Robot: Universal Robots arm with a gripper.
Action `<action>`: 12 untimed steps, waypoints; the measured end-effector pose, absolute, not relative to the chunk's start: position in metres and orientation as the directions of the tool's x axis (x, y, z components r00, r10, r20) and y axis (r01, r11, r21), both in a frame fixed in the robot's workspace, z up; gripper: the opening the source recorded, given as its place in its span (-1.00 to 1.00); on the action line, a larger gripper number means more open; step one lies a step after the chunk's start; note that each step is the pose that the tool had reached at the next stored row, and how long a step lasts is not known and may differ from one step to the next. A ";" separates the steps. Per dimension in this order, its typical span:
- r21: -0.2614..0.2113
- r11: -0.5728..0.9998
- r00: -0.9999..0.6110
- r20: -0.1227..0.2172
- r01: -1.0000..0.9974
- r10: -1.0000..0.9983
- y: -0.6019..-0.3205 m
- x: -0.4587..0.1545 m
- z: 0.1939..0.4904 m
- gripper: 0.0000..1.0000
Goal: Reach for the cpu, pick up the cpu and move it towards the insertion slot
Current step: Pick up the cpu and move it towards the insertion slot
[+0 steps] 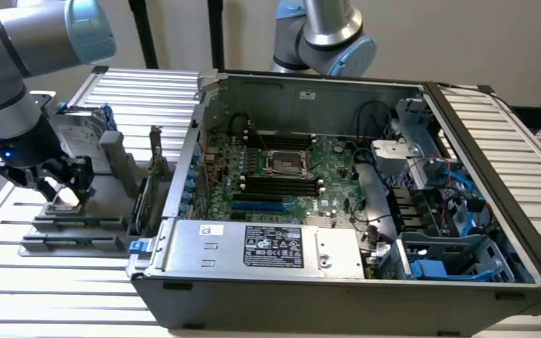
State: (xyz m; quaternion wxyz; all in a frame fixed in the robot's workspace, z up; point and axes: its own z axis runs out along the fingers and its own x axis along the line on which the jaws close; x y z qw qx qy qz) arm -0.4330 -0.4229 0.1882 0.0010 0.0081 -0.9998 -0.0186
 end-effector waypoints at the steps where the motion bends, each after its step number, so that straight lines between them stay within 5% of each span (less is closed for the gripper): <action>1: 0.037 0.999 -1.000 0.002 -0.016 -0.016 -0.423 -0.433 0.188 0.22; 12: 0.038 0.999 -1.000 0.003 -0.016 -0.016 -0.423 -0.433 0.184 0.09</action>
